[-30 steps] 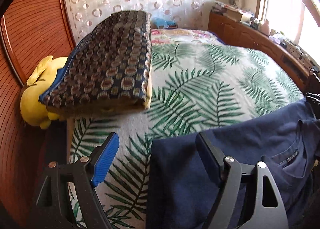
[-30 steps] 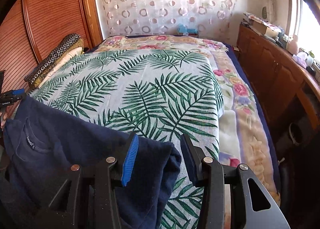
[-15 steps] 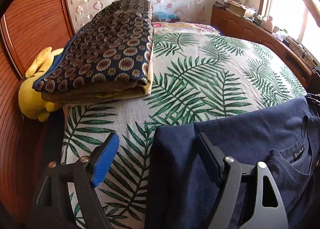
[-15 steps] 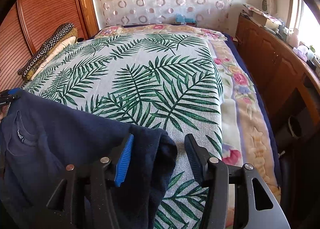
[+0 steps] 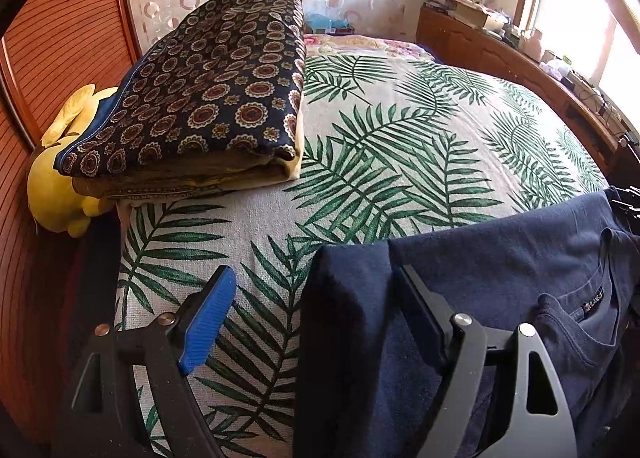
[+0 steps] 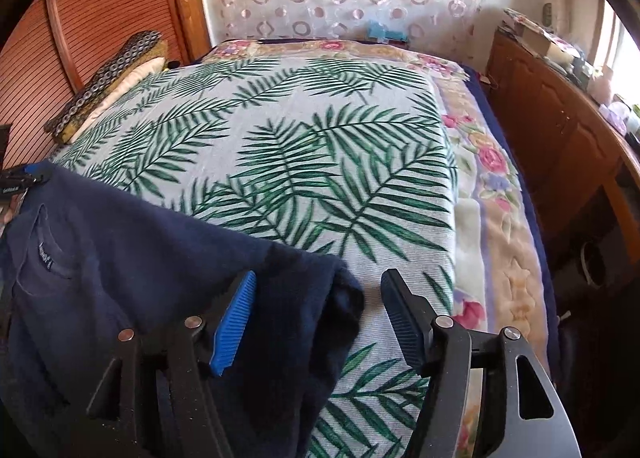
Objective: Fold small clothes
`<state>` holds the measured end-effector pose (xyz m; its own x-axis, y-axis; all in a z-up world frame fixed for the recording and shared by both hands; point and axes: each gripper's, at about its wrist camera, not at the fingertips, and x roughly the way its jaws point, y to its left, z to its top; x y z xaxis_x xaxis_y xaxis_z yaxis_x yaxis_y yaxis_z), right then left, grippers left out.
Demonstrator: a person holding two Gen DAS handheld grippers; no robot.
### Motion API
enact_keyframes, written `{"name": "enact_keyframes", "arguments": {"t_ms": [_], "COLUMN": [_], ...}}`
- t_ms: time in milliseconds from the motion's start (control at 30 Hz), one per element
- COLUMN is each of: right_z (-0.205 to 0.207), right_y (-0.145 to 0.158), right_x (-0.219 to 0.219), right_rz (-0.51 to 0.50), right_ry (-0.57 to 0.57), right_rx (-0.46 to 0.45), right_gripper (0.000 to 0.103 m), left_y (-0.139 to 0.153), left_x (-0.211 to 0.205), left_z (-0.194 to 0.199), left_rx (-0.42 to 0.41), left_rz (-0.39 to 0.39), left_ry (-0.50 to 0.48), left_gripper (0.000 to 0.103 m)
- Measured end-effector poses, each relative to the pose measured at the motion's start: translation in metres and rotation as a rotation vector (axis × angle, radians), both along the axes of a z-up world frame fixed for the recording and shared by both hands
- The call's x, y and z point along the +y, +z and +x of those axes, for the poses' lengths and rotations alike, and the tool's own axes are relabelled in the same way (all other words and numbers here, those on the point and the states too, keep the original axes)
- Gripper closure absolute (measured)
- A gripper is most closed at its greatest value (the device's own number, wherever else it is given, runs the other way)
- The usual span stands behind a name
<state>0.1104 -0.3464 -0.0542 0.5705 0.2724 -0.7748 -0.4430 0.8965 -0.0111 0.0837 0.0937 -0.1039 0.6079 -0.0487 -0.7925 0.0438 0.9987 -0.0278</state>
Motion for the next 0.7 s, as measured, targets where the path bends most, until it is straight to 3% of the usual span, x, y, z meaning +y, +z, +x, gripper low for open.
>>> {"name": "enact_keyframes", "arguments": {"t_ms": [167,267,333,433,467,600,700], "right_z": [-0.003,-0.003,-0.005,-0.011,-0.014,-0.028,-0.051], "right_y": [0.0,0.0,0.0,0.0,0.0,0.005,0.029], "right_x": [0.008,0.008,0.01,0.013,0.014,0.014,0.012], "right_rz": [-0.013,-0.011,-0.006,0.012,0.026,0.035,0.058], "right_ry": [0.035,0.031,0.037,0.05,0.056,0.048,0.059], "right_rx": [0.013,0.013,0.014,0.016,0.019,0.02,-0.022], "right_gripper": [0.038,0.042,0.053,0.078,0.089,0.094,0.095], "left_y": [0.003,0.006,0.007,0.009,0.01,0.025,0.058], "left_x": [-0.007,-0.014,-0.018,-0.023,-0.025,-0.022,-0.023], "left_z": [-0.001,-0.003,-0.005,-0.009,-0.011,-0.028,-0.055], "left_rx": [0.011,0.013,0.012,0.002,-0.008,-0.061,-0.164], "left_rz": [-0.005,-0.018,-0.028,-0.033,-0.035,-0.1,-0.161], "left_ry": [-0.045,-0.083,-0.107,-0.137,-0.145,-0.148,-0.164], "left_gripper": [0.031,0.048,0.066,0.086,0.088,0.092,0.092]}}
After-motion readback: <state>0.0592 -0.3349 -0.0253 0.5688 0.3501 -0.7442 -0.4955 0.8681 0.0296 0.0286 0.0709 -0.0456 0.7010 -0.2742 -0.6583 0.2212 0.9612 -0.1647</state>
